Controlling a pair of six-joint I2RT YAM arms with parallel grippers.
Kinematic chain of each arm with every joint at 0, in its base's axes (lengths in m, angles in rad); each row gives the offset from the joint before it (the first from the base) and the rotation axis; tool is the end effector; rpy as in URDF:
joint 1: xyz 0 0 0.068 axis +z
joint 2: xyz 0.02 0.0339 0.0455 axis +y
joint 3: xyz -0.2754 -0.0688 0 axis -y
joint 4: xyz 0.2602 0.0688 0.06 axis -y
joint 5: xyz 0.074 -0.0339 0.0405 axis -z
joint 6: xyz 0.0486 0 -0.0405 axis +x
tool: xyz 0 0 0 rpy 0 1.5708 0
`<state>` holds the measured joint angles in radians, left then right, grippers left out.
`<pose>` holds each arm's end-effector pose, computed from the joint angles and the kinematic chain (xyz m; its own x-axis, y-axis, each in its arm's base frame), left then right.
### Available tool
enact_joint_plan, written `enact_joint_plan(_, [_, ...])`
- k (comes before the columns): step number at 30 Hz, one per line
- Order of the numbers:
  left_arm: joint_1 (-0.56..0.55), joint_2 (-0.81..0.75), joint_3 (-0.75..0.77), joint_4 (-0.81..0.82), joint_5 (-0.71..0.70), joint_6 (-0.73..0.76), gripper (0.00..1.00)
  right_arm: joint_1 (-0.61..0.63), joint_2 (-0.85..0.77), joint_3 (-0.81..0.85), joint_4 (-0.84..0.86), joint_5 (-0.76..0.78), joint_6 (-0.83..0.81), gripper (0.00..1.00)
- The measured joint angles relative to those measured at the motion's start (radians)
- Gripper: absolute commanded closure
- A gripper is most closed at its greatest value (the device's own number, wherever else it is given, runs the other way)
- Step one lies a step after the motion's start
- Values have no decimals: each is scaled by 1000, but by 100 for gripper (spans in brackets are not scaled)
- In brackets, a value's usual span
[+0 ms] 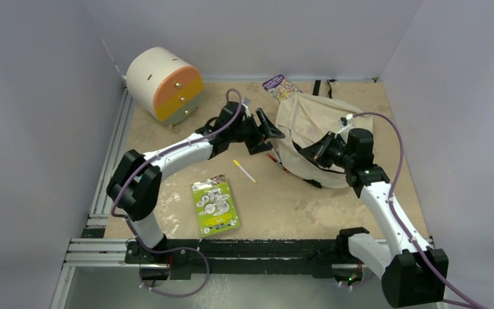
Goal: Pack the student bag
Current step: Unzip the student bag at the center of the board.
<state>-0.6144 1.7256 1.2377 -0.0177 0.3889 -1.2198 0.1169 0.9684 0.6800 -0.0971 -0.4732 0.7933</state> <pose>0.3363 -0.2598 0.2590 -0.8915 -0.4344 -0.1284 -0.0950 0.4564 -0.8847 0.2349 0.0499 0.2798 -0.6349 0.5642 -0.5279 -0.1009 0.6169 0.7806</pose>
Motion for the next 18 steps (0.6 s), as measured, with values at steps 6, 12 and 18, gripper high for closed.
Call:
enact_joint_plan(6, [-136, 36, -5, 14, -114, -108, 26, 0, -15, -1, 2, -2, -1, 100])
enact_joint_plan(12, [-152, 100, 2, 24, -184, -167, 26, 0, -34, -2, -3, -2, -2, 100])
enact_joint_plan(18, [-152, 163, 58, 48, -199, -196, 26, 0, -40, -2, -6, -2, -2, 100])
